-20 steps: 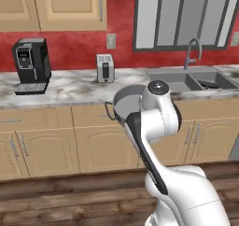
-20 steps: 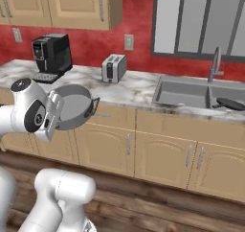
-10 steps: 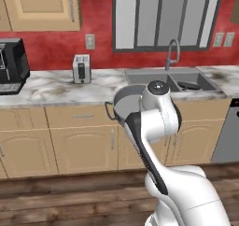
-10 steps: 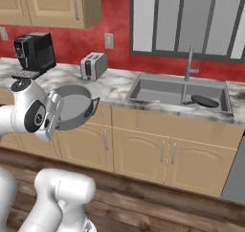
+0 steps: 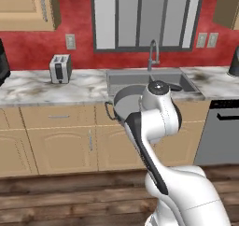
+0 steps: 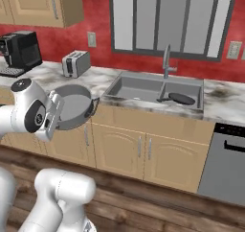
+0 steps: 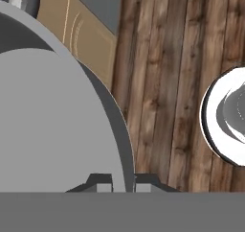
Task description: Move the pot and pan from the stove into the sink.
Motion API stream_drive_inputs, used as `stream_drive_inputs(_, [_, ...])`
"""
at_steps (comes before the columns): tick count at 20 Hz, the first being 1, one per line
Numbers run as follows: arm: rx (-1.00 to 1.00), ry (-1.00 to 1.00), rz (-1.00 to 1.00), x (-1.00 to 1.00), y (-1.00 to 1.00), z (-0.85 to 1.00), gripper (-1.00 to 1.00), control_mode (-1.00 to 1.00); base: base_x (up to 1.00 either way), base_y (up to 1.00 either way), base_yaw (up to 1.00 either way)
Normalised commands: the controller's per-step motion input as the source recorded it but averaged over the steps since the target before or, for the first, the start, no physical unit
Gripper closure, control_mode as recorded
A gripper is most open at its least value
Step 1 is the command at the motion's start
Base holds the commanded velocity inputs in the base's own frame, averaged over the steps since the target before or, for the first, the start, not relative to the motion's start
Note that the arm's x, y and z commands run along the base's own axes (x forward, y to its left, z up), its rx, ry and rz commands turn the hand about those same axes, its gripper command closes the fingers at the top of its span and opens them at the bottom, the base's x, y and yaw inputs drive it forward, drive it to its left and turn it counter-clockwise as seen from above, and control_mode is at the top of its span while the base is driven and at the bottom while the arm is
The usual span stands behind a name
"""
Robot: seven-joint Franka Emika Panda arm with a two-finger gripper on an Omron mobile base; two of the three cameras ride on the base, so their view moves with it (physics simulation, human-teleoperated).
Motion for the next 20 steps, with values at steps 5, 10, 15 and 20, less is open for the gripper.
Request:
stream_drive_inputs(5, [0.0, 0.0, 0.0, 0.0, 0.0, 0.0, 1.0, 1.0, 0.0, -0.4, 0.03])
stream_drive_inputs(10, [0.0, 0.0, 0.0, 0.0, 0.0, 0.0, 1.0, 1.0, 0.05, 0.0, 0.0])
stream_drive_inputs(15, [0.0, 0.0, 0.0, 0.0, 0.0, 0.0, 1.0, 1.0, 0.49, -0.04, 0.0])
stream_drive_inputs(20, [0.0, 0.0, 0.0, 0.0, 0.0, 0.0, 1.0, 1.0, 0.72, -0.22, 0.0])
